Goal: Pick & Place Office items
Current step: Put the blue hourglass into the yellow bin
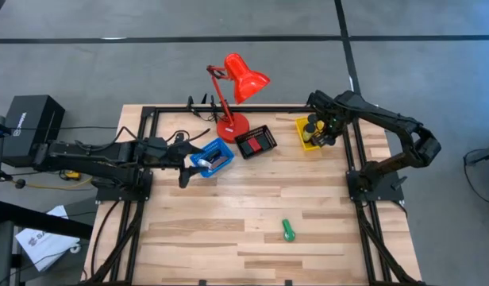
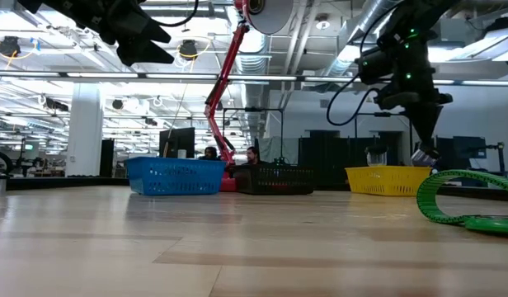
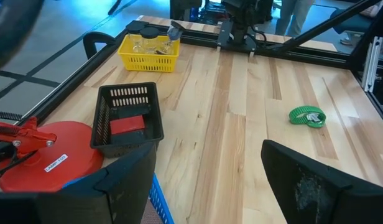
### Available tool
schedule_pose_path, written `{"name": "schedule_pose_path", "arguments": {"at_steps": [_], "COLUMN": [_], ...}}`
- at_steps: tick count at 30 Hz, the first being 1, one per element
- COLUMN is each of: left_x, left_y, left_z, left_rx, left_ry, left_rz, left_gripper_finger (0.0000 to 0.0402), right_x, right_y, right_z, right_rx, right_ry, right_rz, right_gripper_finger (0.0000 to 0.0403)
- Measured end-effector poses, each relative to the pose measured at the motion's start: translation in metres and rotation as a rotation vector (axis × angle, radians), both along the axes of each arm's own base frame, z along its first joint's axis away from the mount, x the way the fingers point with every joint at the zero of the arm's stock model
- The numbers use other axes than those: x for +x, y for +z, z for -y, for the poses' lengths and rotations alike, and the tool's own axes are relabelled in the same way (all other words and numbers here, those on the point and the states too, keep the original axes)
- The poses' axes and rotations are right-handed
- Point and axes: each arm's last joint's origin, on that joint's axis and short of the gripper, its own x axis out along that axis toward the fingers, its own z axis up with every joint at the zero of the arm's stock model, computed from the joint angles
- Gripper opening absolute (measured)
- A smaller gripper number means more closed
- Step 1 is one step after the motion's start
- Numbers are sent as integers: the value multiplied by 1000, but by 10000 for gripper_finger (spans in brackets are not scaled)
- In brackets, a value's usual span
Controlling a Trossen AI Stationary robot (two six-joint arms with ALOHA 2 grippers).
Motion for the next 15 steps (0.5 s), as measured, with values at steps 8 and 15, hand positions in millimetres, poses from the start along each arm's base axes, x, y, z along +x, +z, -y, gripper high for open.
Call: {"name": "schedule_pose_path", "arguments": {"at_steps": [8,15], "left_x": [0,0], "left_y": [0,0], "left_z": [0,0], "left_rx": [1,0], "left_ry": [-2,-6], "left_rz": [3,3], "left_gripper_finger": [285,285], "right_x": [1,8], "right_y": [9,35], "right_z": [1,7], "right_rx": [-9,-67], "right_ry": [32,121], "right_rz": [5,59], "right_gripper_finger": [0,3]}}
